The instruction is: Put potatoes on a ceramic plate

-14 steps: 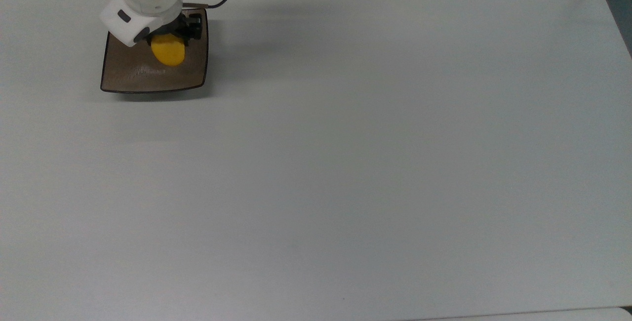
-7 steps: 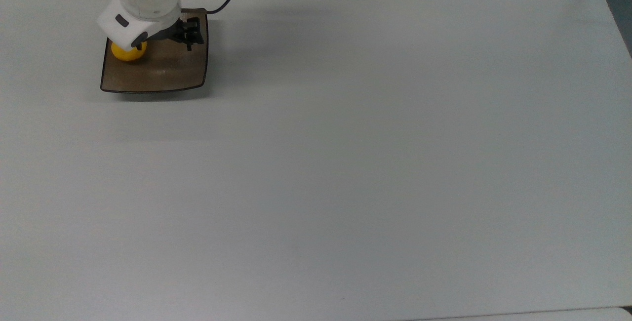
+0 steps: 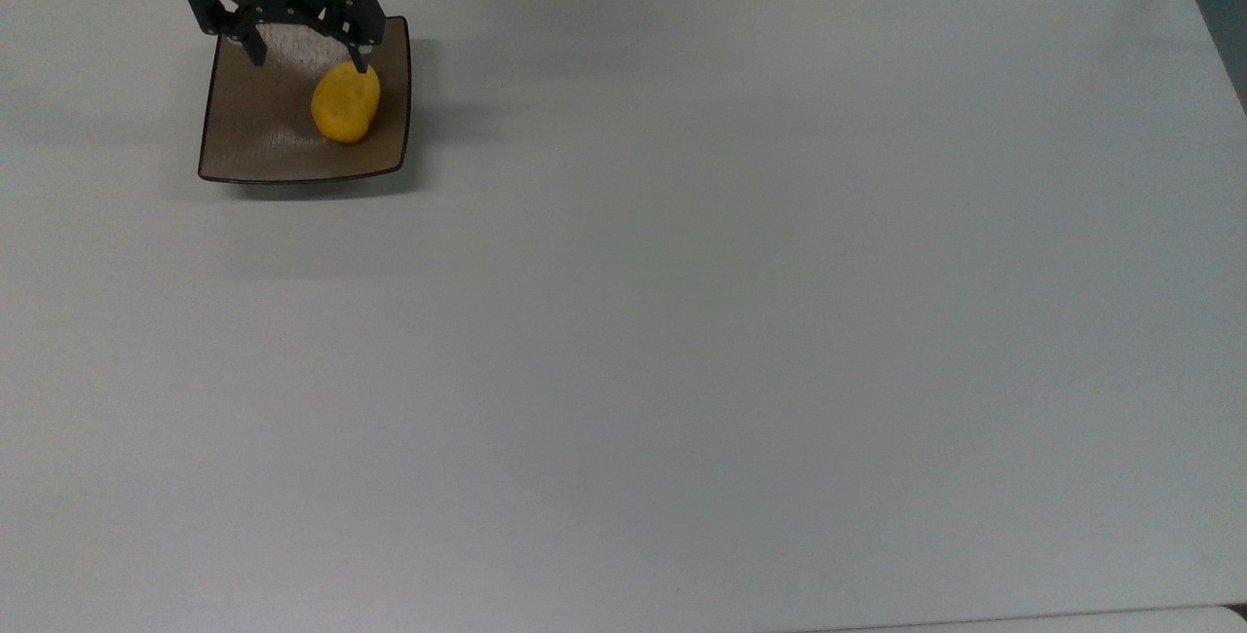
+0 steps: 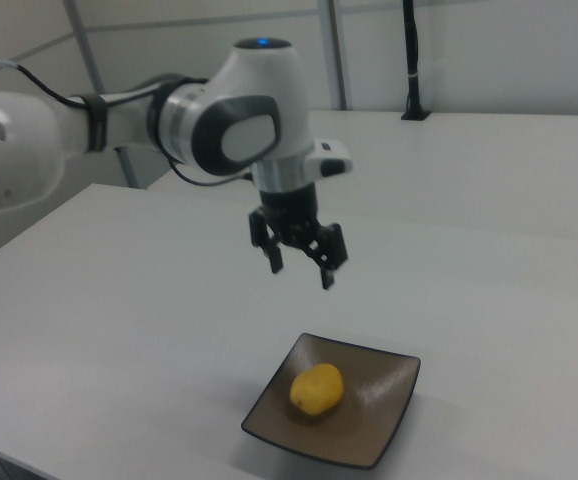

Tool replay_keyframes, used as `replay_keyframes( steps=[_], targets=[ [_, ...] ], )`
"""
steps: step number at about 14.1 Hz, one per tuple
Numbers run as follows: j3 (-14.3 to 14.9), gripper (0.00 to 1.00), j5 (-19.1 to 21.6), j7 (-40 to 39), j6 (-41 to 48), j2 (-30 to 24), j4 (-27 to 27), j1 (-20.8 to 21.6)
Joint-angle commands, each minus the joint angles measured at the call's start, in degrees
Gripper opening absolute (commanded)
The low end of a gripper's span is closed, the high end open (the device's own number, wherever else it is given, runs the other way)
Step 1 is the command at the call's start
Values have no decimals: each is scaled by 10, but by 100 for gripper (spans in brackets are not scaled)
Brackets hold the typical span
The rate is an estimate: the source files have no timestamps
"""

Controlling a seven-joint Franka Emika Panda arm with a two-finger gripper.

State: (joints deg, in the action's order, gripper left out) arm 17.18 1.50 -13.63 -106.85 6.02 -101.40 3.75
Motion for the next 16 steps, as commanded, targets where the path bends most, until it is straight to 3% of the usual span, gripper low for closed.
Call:
replay_keyframes(
  steps=[1,4,7,13,15,16],
  targets=[
    [-141,100,8,87,34,-48,0,-66],
    [-220,100,3,174,32,-51,1,-57],
    [-260,100,-1,226,28,-50,1,-48],
    [-268,100,3,217,35,-51,-3,-28],
    [-253,100,3,211,37,-49,-5,-10],
    [-220,100,2,202,38,-50,-5,18]
  ],
)
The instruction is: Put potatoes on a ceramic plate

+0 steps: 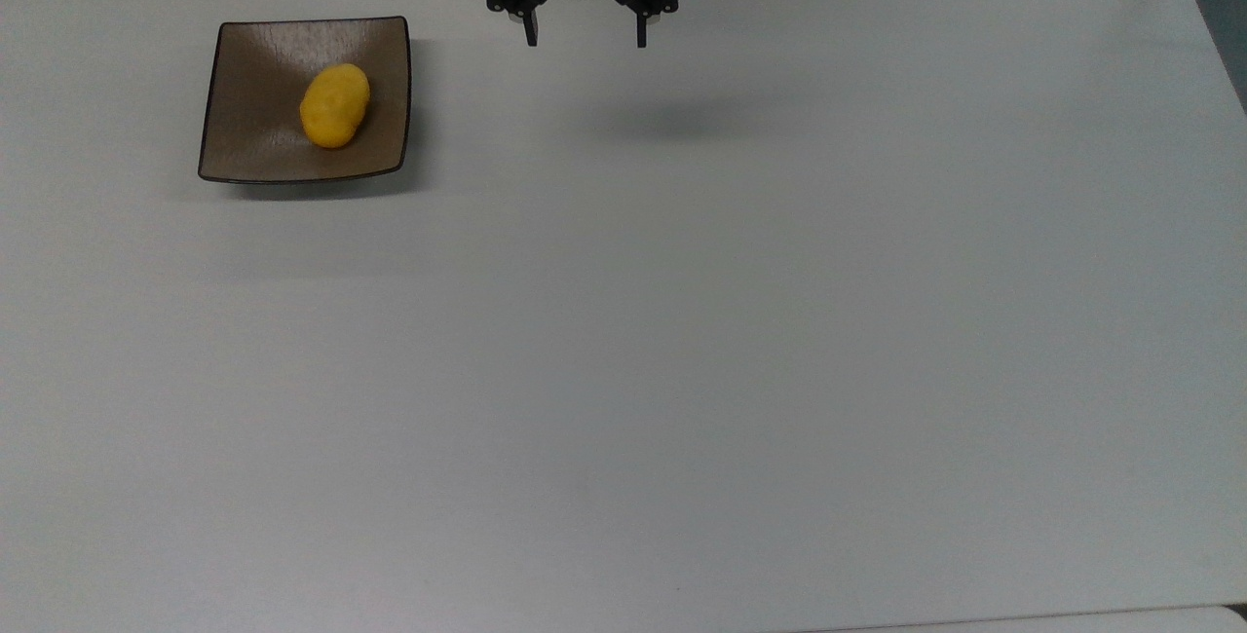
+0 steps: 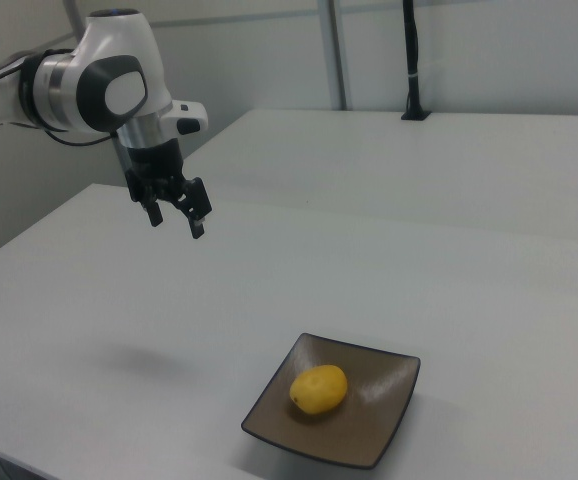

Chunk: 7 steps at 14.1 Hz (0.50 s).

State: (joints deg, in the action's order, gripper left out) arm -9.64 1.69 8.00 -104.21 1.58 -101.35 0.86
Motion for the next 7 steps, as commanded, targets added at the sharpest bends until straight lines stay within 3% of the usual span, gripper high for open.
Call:
replay_keyframes(
  steps=[1,7],
  targets=[
    [66,100,0,-15,17,-4,-3,59],
    [74,100,1,-26,21,-6,-1,58]
  ],
)
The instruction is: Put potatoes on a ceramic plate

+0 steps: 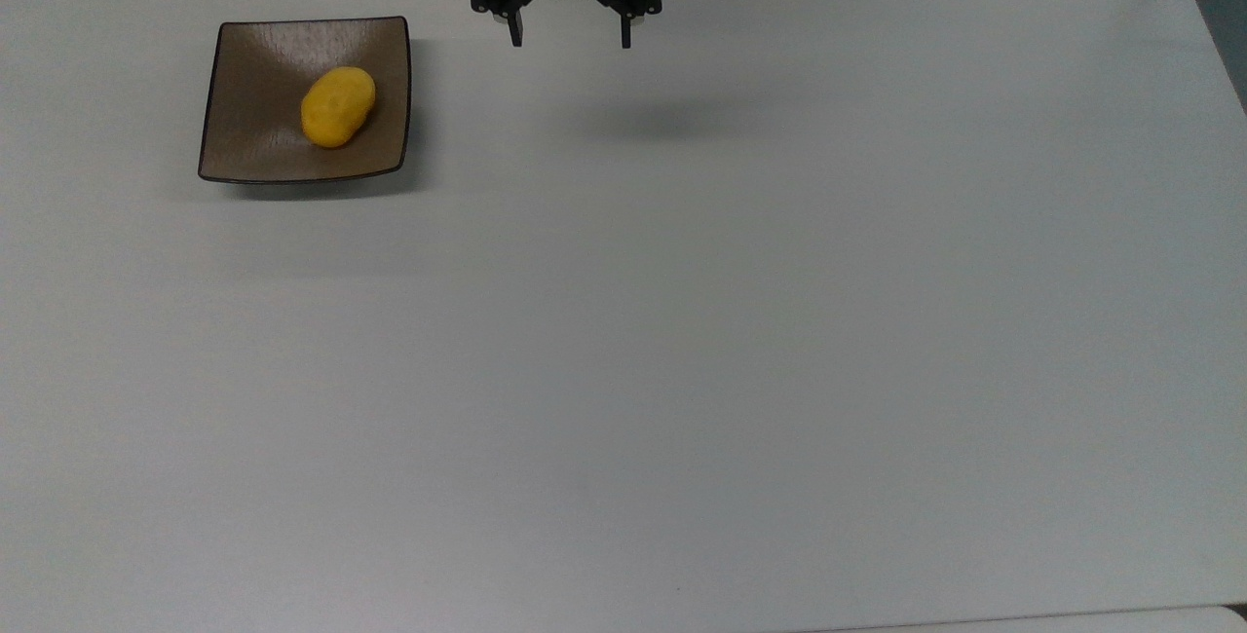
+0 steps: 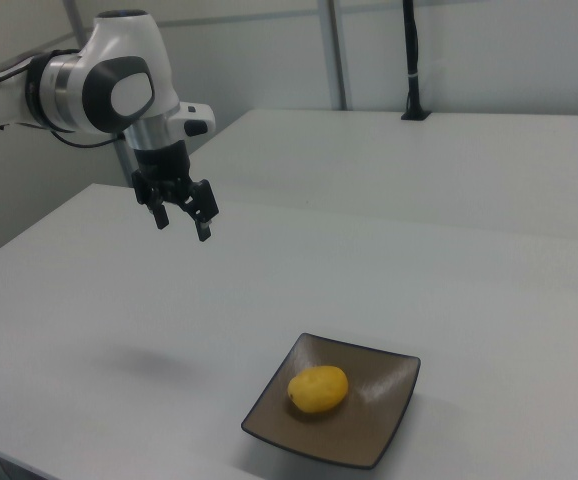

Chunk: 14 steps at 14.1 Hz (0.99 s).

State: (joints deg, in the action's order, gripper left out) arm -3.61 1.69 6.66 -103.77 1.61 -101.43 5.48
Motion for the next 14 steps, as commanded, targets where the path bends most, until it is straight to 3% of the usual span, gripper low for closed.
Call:
replay_keyframes(
  steps=[1,14],
  targets=[
    [19,100,2,-13,17,-7,0,13],
    [61,100,15,-25,14,-8,0,26]
  ],
)
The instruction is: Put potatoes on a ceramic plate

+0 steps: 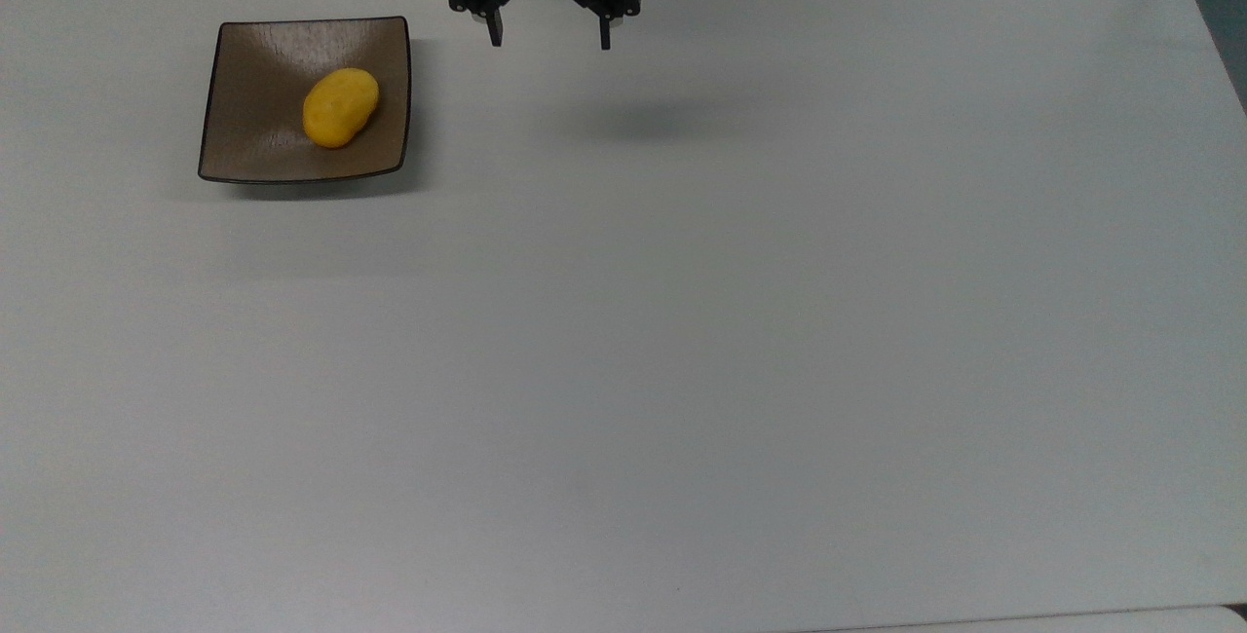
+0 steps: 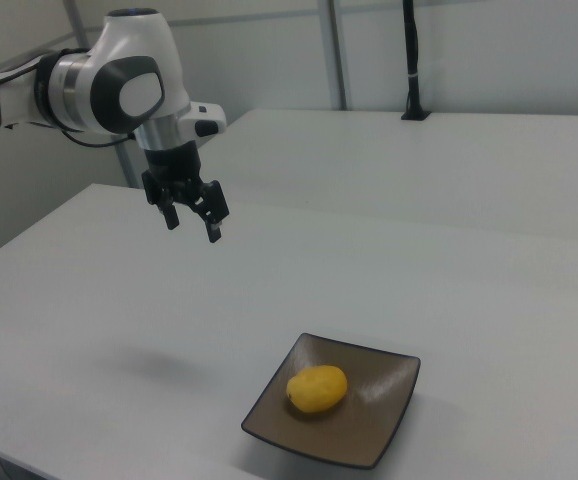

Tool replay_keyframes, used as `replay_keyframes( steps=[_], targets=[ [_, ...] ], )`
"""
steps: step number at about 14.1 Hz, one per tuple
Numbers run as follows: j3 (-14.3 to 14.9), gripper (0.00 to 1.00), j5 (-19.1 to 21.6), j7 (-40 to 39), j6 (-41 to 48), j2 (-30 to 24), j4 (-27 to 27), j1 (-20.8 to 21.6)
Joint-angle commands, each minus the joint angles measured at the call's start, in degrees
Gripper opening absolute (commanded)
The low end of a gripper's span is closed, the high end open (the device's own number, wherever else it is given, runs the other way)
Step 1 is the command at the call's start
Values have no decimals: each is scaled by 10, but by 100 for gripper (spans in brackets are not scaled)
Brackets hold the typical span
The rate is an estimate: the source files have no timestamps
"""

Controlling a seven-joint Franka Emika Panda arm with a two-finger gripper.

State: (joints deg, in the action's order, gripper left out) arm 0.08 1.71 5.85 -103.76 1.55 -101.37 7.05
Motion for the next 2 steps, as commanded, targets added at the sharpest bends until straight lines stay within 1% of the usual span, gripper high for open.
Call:
replay_keyframes(
  steps=[1,2],
  targets=[
    [24,100,16,-22,16,-8,0,10],
    [24,100,16,-22,17,-8,-1,10]
  ],
)
